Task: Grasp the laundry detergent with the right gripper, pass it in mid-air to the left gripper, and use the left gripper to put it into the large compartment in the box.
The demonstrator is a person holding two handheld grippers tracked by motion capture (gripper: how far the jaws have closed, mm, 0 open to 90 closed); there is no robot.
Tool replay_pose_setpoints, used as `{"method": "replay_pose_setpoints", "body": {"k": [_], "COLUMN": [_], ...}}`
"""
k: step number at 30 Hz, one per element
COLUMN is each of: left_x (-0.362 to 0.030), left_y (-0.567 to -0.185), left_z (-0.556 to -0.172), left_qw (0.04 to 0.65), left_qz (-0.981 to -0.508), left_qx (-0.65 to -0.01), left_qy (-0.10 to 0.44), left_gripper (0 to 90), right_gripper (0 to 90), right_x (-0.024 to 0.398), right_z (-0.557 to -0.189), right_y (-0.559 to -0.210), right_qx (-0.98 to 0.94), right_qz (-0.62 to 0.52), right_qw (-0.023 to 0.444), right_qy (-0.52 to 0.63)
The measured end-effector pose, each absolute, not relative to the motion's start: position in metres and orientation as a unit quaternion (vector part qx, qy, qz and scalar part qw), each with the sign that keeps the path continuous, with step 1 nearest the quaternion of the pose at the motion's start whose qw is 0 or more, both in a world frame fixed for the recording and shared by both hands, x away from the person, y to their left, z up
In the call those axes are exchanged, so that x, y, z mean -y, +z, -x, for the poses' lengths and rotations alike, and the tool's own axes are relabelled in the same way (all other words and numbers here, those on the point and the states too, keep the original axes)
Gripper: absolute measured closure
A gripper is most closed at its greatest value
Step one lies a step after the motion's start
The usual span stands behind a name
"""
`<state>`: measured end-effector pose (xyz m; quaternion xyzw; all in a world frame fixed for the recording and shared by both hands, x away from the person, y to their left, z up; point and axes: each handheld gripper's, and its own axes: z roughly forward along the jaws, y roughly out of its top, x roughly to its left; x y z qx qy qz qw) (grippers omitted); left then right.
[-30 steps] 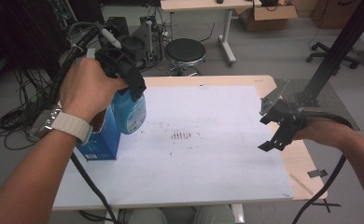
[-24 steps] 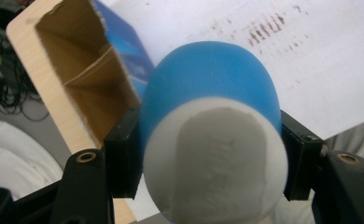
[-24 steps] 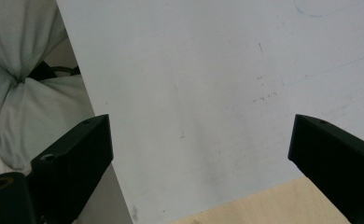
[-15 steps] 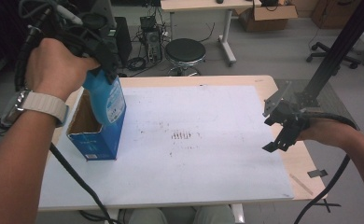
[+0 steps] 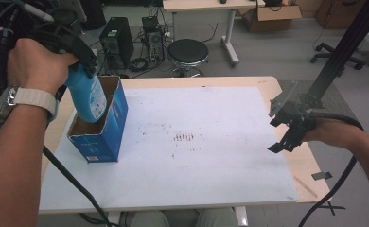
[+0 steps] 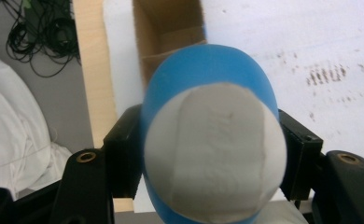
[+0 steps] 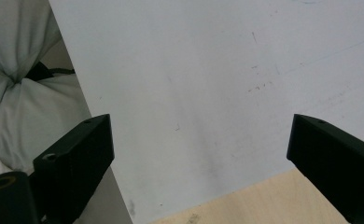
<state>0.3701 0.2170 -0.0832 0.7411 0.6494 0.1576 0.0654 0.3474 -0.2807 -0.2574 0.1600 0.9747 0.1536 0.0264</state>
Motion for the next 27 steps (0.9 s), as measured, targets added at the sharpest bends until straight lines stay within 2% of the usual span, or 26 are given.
{"method": "replay_pose_setpoints", "body": {"k": [13,22,27], "left_x": [-0.245,-0.250,-0.252], "left_y": [-0.127,-0.157,-0.187], "left_z": [-0.385,-0.391,-0.396], "left_qw": [0.076,0.081,0.078], "left_qz": [-0.711,-0.711,-0.713], "left_qx": [-0.679,-0.679,-0.676], "left_qy": [0.165,0.165,0.165], "left_gripper": [38.1,38.1,38.1], "right_gripper": [7.1,7.7,7.6], "right_x": [0.280,0.283,0.286], "right_z": [-0.352,-0.352,-0.351], "right_y": [-0.263,-0.267,-0.268], "right_qx": [-0.974,-0.972,-0.971], "right_qz": [-0.164,-0.171,-0.175], "right_qw": [0.026,0.023,0.023], "right_qy": [0.155,0.158,0.162]}}
